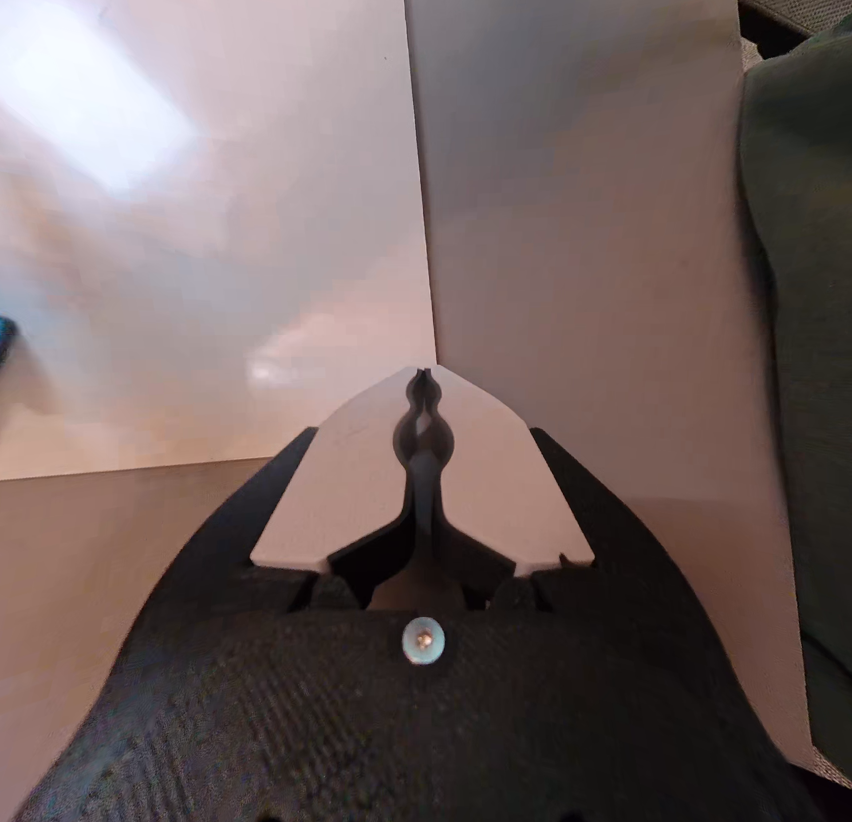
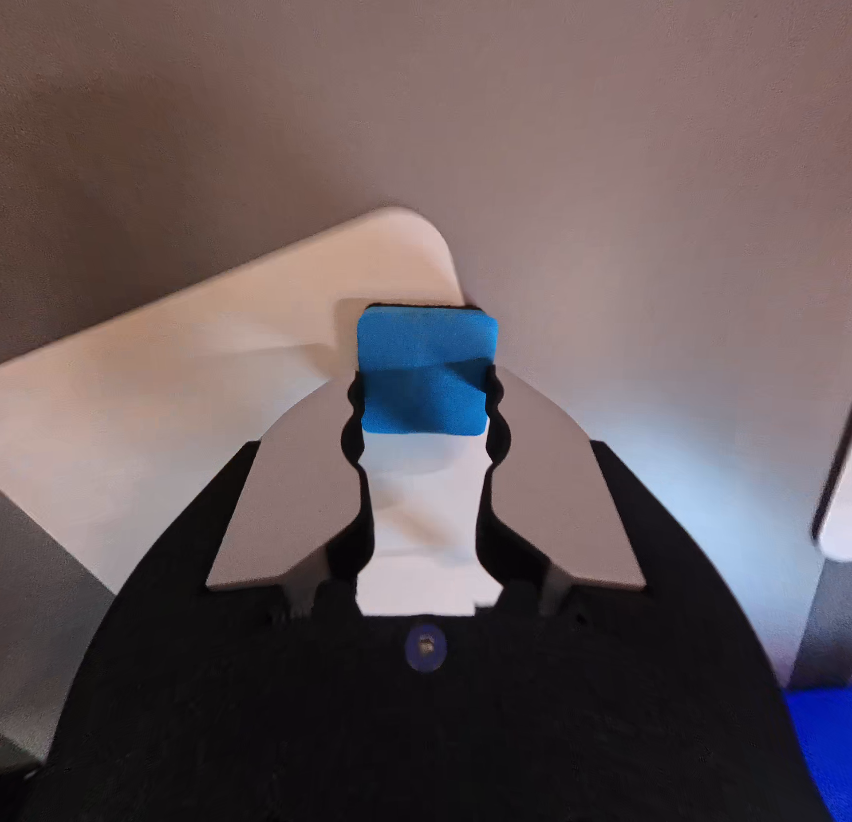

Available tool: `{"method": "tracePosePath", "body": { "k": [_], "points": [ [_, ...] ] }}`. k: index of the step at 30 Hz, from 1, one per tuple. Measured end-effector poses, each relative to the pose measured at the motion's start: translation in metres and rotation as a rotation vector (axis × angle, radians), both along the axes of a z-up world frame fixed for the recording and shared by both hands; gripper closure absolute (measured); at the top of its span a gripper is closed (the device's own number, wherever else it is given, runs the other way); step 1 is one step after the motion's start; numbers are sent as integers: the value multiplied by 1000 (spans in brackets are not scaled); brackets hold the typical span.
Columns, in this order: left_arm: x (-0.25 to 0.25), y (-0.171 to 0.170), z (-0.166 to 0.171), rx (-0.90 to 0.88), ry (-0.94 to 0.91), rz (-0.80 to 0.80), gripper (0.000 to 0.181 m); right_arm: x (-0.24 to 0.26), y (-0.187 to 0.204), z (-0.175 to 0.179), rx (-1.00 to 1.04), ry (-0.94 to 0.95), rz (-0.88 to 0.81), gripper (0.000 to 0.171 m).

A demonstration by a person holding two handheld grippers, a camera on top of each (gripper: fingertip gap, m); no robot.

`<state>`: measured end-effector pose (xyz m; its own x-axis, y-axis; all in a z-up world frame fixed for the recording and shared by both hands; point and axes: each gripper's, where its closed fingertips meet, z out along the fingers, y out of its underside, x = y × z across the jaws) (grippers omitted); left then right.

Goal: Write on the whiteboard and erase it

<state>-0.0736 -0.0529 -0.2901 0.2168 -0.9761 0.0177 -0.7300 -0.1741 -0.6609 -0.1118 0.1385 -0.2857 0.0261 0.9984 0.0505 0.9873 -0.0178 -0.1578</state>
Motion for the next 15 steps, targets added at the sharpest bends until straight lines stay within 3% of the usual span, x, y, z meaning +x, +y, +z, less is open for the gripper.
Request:
{"method": "tracePosePath", "body": {
  "k": [2,4,6,8,12,15],
  "points": [
    [0,0,0,1,0,-1,181,26,3,0,-11,-43,-32,120],
    [0,-1,0,0,1,-7,181,43,-28,0,-50,-87,58,120],
    [0,-1,0,-7,0,-12,181,37,-69,1,-82,-96,179,120],
    [0,-1,0,-12,0,-15,181,17,-82,0,-30,-81,253,120],
    [0,0,0,13,7,-7,181,-5,-26,0,-10,4,63,120],
    [-2,1,0,18,11,-1,181,38,13,1,17,-29,-84,120]
  ]
}}
